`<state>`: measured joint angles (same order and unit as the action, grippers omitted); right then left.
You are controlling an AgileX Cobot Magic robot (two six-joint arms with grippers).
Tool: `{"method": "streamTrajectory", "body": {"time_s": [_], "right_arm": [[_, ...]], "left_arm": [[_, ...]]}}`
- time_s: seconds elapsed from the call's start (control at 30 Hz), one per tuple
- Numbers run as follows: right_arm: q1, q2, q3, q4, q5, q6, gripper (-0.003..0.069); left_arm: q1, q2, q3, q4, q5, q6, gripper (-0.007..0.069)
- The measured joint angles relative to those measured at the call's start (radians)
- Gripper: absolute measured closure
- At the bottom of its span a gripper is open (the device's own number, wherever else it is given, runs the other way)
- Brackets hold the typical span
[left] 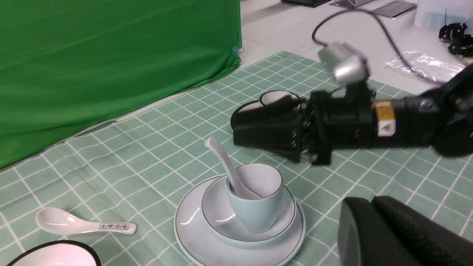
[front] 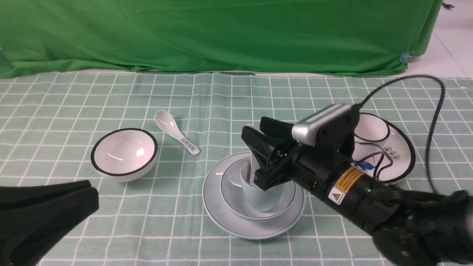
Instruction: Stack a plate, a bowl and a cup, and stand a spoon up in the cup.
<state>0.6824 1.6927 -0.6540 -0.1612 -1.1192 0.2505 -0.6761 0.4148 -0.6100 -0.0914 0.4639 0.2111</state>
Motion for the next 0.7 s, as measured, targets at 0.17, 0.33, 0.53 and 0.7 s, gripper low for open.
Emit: {"method": "streamTrajectory", "body": {"time_s": [0.17,0.33,0.53,0.7], "right_arm": [[0.011,-0.285,0.0,-0.224,0.395,0.184,0.0388],[0.12,-0.605,0.0,-0.297,1.021,0.258,0.0447],[0.216,-0.785,0.0,-0.294,1.35,0.261,0.045],[0.249,-0.857,0.0,-0.287,1.49,0.261,0.0444]], "left_arm": [[0.0,-0.001,0.03,-0.01,-0.016,0.018,0.0615],[0.0,0.0,0.191,-0.069,-0.233,0.067,0.0615],[0.0,0.0,0.296,-0.071,-0.42,0.083,0.0613],[0.0,0.0,0.356,-0.071,-0.44,0.09,0.0613]]}}
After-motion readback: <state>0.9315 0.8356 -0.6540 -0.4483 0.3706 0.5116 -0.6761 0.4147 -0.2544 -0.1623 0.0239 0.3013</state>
